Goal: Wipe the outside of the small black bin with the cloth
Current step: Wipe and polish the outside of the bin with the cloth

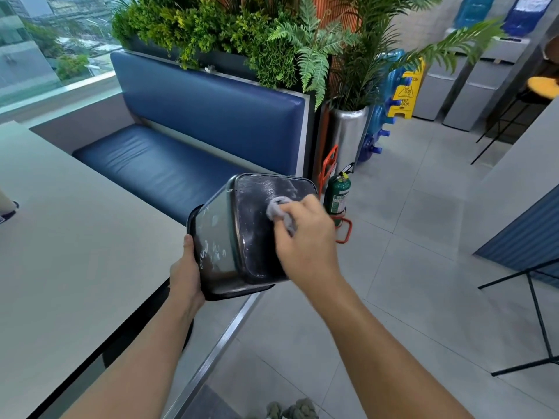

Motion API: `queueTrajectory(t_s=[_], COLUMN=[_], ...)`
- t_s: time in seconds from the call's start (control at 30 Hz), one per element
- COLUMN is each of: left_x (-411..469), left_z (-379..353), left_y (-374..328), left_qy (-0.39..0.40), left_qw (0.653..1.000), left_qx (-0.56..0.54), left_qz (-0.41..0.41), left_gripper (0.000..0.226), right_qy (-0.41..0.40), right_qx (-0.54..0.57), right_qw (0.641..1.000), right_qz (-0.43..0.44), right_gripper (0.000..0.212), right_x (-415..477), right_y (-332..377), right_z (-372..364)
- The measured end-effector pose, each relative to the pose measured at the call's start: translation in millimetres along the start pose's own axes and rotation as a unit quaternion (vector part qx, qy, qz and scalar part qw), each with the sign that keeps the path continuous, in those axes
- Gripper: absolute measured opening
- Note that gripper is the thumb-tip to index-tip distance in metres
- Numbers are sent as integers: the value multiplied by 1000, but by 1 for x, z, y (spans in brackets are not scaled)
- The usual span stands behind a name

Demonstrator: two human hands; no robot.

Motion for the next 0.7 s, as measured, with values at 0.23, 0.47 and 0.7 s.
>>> queueTrajectory(t_s=[0.23, 0.47, 0.7], left_x=[11, 9, -2], left_z=[11, 8, 8], left_y=[-5, 6, -5], left_qy=[8, -10, -9], left_qw=[999, 997, 998], left_qx=[32, 79, 61], left_qz=[-14, -12, -33], left_gripper=[50, 59, 48], right_qy=[-6, -10, -45], right_qx=[-35, 17, 7], right_qw=[995, 1000, 996], right_qz=[-94, -6, -71], right_gripper=[12, 9, 13], right_x=[16, 20, 34], right_y=[-45, 22, -15], right_z=[14, -11, -2])
Point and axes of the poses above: each hand's wrist, its own x-axis towards the middle knuckle, its own z-axis out of the back of the hand, y = z × x, the point moved 2 cm from there along x, towards the middle knuckle, and after that the axes turned 5 degrees about y, right-handed, at the moved point
